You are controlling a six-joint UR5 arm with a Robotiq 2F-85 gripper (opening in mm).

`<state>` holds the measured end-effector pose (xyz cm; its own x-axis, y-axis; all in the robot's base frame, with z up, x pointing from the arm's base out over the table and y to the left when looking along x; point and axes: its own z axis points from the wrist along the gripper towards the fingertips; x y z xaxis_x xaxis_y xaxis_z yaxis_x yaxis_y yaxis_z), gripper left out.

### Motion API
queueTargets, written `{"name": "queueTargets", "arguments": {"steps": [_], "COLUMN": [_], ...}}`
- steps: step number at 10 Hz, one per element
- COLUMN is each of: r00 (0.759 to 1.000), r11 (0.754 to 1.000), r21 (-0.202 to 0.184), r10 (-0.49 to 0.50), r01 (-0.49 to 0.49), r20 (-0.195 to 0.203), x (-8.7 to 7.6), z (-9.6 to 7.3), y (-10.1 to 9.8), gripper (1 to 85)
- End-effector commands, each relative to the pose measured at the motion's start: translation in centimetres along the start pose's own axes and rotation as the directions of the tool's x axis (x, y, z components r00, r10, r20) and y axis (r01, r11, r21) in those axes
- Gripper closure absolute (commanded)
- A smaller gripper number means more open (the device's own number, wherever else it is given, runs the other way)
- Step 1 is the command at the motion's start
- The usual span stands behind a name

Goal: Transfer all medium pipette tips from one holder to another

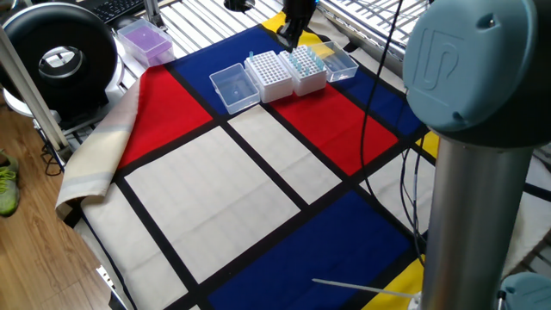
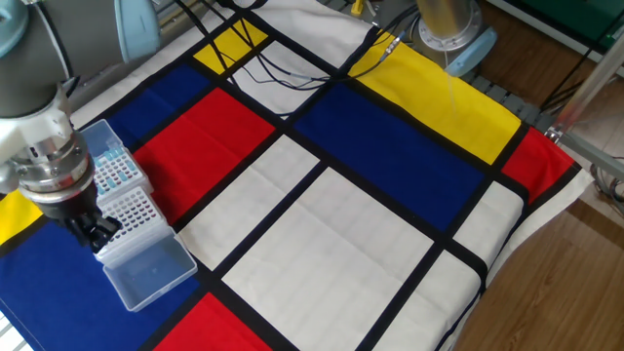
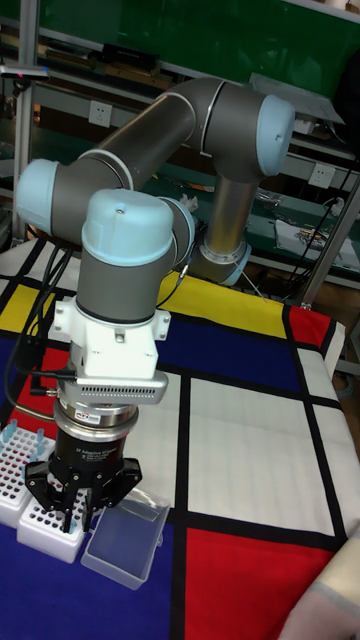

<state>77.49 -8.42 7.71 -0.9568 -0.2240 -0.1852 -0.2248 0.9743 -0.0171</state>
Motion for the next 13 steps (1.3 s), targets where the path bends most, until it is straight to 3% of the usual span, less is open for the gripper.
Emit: {"name": "queueTargets", "arguments": {"steps": [1, 9, 13], "r00": [1.000, 1.000, 0.999], "r11": [1.000, 1.000, 0.999], "r21": [-0.011, -0.018, -0.016], "r10": [0.001, 0.001, 0.046], "r01": [0.000, -0.001, -0.046], "r20": [0.005, 0.015, 0.011], "x": [-0.2, 0.3, 0.9], "z": [0.1, 0.7, 0.7], "y": [0.1, -0.3, 0.1], "gripper": [59.7, 59.7, 64.7]}}
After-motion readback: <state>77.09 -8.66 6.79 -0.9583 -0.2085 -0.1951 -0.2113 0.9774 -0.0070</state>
